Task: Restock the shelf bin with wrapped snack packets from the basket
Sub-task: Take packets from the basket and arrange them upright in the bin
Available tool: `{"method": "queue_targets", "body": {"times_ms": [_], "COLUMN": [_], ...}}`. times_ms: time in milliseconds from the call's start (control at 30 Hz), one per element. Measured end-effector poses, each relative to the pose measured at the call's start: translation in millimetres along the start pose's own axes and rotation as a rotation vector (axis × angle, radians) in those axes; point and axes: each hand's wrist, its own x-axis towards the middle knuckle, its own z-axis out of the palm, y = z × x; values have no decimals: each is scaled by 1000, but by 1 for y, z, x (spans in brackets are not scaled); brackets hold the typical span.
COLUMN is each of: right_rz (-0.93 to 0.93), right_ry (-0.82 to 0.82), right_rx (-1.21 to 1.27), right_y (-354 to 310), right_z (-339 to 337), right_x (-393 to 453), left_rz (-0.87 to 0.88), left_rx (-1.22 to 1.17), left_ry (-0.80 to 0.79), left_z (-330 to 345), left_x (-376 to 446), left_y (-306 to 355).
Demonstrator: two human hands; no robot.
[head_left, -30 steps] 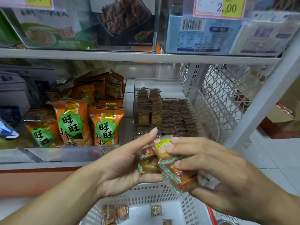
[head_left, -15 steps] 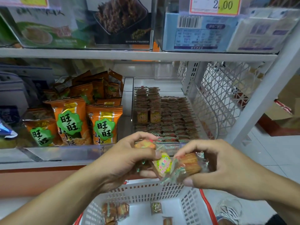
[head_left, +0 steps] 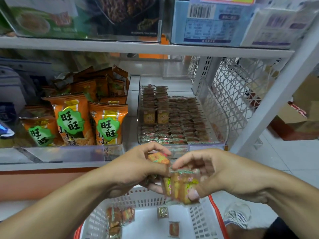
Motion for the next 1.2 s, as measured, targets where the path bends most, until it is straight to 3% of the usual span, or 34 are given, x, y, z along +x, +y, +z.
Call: {"method": "queue_targets", "body": {"times_ms": [100,333,433,533,633,733,867,967,1200], "right_rz": [8,-32,-57,-83,-152,-235,-172,-45,-117], "right_ry": [31,-1,-97,-105,7,264,788,814,834], "right_rx": [176,312,306,237,180,129,-500,-618,-532], "right_y": [2,-6,-7,-6,-14,-28,-38,-33,-43], "right_z": [-3,-15,-17,-17,-27,-46,-77,-100,-137], "right_x": [3,5,3,3,9,26,89,145,219], "left_rz": [9,27,89,200,347,495,561,571,464], "left_rx": [-100,-229,-233,-246,-282,-277,36,178,153], "left_ry": [10,-89,-107,-12,191,370,462,475,456], "left_z": [-2,-4,-4,1,4,2,5,9,-4], "left_x": [0,1,2,7,18,29,41,52,65], "left_y": [4,5,4,5,11,20,21,16,3]}}
